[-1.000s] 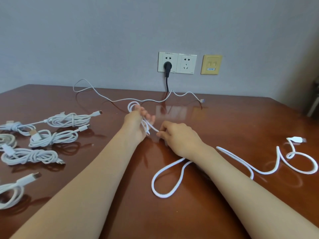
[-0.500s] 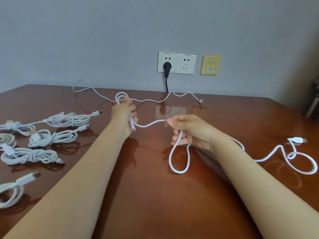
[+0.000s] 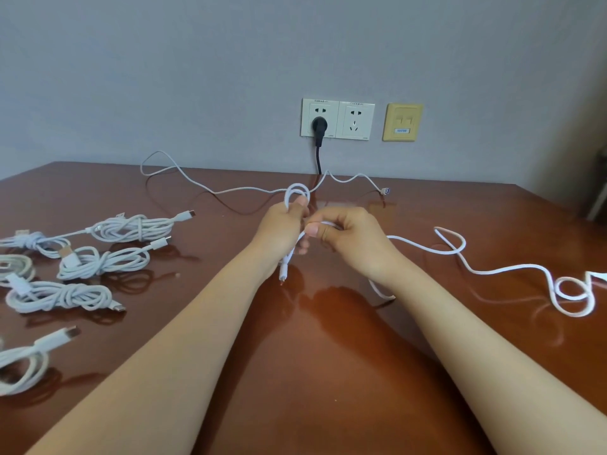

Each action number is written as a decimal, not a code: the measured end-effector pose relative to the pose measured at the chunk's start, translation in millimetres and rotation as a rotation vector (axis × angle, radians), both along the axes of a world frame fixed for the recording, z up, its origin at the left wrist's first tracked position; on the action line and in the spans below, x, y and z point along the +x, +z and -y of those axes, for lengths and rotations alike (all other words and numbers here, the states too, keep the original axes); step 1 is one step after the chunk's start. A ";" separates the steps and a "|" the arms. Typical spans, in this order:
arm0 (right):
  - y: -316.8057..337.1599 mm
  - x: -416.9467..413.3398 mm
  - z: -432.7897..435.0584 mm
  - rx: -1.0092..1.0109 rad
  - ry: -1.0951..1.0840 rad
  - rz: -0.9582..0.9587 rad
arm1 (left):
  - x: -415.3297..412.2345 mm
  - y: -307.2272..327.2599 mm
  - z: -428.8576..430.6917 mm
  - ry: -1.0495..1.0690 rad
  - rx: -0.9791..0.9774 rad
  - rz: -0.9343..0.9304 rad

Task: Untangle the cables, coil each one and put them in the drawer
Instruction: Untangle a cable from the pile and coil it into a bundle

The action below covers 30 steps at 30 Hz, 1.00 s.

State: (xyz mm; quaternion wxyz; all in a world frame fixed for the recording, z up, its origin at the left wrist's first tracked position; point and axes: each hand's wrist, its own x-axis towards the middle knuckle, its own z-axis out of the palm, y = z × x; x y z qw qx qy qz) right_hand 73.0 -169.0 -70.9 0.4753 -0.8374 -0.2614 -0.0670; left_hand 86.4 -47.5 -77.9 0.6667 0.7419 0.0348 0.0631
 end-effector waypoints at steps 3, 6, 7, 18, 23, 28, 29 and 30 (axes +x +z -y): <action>-1.1 2.5 0.1 0.047 -0.045 0.016 | -6.8 2.8 2.3 -0.070 0.021 -0.048; -0.9 3.7 0.6 0.103 -0.115 0.023 | -10.3 4.0 4.1 -0.160 -0.006 -0.073; -0.1 3.9 1.3 0.116 -0.139 0.019 | -11.5 5.1 5.4 -0.195 -0.038 -0.090; 4.3 6.0 12.4 -0.055 -0.333 0.141 | -12.0 4.3 3.7 -0.512 0.188 -0.225; 3.3 13.0 15.9 -0.031 -0.301 0.061 | -13.3 -1.5 5.4 -0.468 0.245 -0.178; 3.4 12.4 18.4 -0.135 -0.207 -0.153 | -11.8 -3.5 5.5 -0.456 0.316 -0.118; 5.3 11.2 18.7 -0.099 -0.188 -0.210 | -12.4 -2.6 5.7 -0.463 0.316 -0.115; 7.0 10.3 19.1 -0.060 -0.170 -0.272 | -13.1 -1.6 6.4 -0.468 0.316 -0.110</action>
